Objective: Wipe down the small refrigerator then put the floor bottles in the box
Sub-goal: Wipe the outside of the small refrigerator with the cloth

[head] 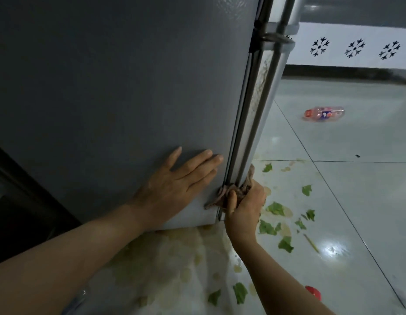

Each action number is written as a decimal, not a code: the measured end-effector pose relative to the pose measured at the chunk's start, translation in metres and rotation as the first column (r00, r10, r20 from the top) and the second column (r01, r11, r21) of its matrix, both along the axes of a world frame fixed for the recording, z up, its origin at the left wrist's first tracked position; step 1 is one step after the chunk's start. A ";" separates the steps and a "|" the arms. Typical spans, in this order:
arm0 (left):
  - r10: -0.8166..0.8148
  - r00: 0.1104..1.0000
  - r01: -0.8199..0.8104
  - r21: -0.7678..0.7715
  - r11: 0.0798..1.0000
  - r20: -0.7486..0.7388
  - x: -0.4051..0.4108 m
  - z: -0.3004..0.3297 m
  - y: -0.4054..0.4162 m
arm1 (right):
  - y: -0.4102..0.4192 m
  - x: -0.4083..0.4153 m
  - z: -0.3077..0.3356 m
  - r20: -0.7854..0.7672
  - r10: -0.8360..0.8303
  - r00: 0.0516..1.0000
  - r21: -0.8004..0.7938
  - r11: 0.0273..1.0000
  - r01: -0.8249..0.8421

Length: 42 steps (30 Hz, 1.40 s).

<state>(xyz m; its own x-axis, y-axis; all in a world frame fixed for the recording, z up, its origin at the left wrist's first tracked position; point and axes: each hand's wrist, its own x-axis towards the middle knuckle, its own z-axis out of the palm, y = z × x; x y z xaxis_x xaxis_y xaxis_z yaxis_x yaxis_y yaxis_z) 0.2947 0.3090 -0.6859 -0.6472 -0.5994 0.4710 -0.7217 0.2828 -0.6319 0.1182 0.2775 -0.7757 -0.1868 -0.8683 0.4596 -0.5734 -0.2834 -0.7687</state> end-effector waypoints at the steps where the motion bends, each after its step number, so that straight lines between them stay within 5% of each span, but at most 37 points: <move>1: -0.007 1.000 0.007 0.027 1.000 -0.006 -0.001 -0.005 0.002 | 0.002 -0.001 -0.010 -0.010 0.005 1.000 0.042 0.999 -0.004; 9: -0.032 0.998 0.043 0.191 0.981 -0.061 -0.016 -0.027 0.017 | 0.012 -0.005 -0.059 -0.186 0.044 0.981 0.425 0.904 0.040; 20: 0.018 0.993 0.028 0.378 0.925 -0.117 -0.024 -0.044 0.039 | 0.000 -0.024 -0.030 -0.471 0.309 0.826 0.656 0.749 0.094; 25: 0.063 0.995 -0.021 0.483 0.875 -0.073 -0.027 -0.027 0.049 | 0.016 -0.048 0.003 -0.565 0.360 0.743 0.644 0.755 0.123; 32: 0.233 0.966 -0.239 0.735 0.634 0.113 -0.048 0.035 0.081 | 0.073 -0.074 0.091 -0.529 0.403 0.747 0.654 0.754 0.058; 42: 0.263 0.957 -0.232 0.863 0.449 0.121 -0.098 0.233 0.102 | 0.116 -0.135 0.289 -0.513 0.424 0.746 0.683 0.729 0.055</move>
<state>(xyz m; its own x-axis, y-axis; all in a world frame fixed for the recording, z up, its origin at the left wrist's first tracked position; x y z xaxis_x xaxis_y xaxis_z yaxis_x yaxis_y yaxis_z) 0.1969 0.4108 -0.4527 -0.3993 -0.8412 -0.3646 -0.8655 0.4771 -0.1528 -0.0170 0.3937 -0.4863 0.1175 -0.9590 -0.2578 -0.9535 -0.0365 -0.2990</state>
